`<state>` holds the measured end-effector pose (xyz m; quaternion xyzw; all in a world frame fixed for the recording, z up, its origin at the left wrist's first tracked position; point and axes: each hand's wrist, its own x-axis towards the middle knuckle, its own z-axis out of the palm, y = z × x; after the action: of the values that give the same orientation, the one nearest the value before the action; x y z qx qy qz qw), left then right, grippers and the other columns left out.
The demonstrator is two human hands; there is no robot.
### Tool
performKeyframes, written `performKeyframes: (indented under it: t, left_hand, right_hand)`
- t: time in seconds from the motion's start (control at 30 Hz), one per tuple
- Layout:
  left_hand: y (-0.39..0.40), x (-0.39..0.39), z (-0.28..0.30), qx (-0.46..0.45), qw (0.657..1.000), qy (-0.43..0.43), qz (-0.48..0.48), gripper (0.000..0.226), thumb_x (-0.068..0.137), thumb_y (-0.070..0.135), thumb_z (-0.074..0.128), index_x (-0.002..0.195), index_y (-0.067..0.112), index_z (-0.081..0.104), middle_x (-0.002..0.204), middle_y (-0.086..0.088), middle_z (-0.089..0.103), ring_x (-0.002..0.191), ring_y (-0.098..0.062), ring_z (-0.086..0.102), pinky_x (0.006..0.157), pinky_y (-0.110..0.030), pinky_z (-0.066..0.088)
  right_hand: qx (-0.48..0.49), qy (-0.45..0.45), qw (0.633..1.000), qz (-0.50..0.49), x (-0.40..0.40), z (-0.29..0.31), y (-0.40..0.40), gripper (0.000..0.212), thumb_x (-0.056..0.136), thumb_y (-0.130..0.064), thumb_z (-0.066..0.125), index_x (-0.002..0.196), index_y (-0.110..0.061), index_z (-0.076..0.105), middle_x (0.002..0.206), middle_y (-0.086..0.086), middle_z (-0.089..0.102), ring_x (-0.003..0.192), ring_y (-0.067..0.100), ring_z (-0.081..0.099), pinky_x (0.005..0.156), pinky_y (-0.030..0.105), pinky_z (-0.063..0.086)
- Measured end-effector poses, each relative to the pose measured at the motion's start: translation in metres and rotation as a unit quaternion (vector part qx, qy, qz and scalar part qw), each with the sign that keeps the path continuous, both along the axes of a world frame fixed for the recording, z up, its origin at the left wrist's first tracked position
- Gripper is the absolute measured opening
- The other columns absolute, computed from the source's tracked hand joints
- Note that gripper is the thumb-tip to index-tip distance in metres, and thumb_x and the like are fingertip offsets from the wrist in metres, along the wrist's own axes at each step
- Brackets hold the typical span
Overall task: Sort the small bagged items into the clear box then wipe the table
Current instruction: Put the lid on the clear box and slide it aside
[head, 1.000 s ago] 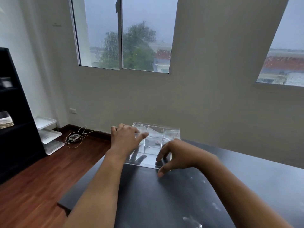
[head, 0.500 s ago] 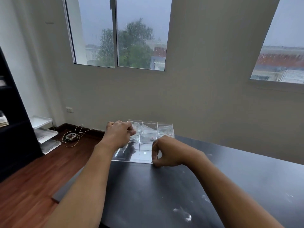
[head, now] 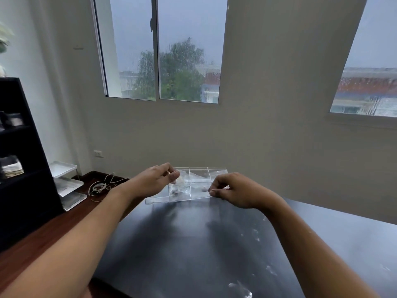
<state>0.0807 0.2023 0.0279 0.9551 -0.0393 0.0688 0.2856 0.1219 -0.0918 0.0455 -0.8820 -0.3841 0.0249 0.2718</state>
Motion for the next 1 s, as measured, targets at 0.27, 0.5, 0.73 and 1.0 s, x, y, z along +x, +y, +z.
performKeyframes:
  t: [0.27, 0.5, 0.73, 1.0]
  left_hand:
    - [0.014, -0.012, -0.005, -0.057, 0.995, 0.032, -0.077, 0.075, 0.061, 0.096, 0.061, 0.107, 0.037, 0.071, 0.117, 0.013, 0.073, 0.115, -0.005, 0.065, 0.109, -0.037, 0.047]
    - [0.018, -0.01, -0.026, -0.029, 0.996, -0.03, -0.073, 0.071, 0.055, 0.087, 0.077, 0.115, 0.049, 0.069, 0.123, 0.023, 0.07, 0.123, 0.001, 0.061, 0.112, -0.036, 0.045]
    - [0.012, -0.006, -0.034, -0.03, 0.993, -0.08, -0.08, 0.036, 0.082, 0.068, 0.069, 0.096, 0.036, 0.078, 0.109, 0.02, 0.076, 0.114, 0.0, 0.064, 0.093, -0.02, 0.045]
    - [0.01, -0.003, -0.028, -0.117, 0.99, -0.061, -0.048, 0.04, 0.088, 0.065, 0.067, 0.092, 0.027, 0.077, 0.099, 0.013, 0.076, 0.11, -0.008, 0.066, 0.103, -0.033, 0.046]
  right_hand:
    - [0.101, 0.094, 0.986, -0.091, 0.017, -0.011, -0.008, 0.025, 0.098, -0.025, 0.069, 0.086, -0.002, 0.07, 0.091, 0.016, 0.077, 0.087, 0.032, 0.074, 0.09, 0.051, 0.059]
    - [0.191, 0.201, 0.955, -0.103, 0.024, -0.01, -0.015, 0.03, 0.102, -0.014, 0.063, 0.101, 0.015, 0.067, 0.086, 0.012, 0.075, 0.082, 0.021, 0.067, 0.072, 0.025, 0.058]
    - [0.184, 0.156, 0.968, -0.074, 0.023, -0.016, -0.012, 0.045, 0.076, -0.016, 0.092, 0.117, -0.01, 0.075, 0.106, 0.003, 0.079, 0.1, 0.008, 0.073, 0.093, 0.024, 0.058]
    - [0.139, -0.035, 0.988, -0.065, 0.02, -0.03, 0.001, 0.11, 0.064, -0.03, 0.098, 0.155, -0.038, 0.036, 0.148, -0.001, 0.035, 0.126, 0.016, 0.055, 0.1, 0.028, 0.051]
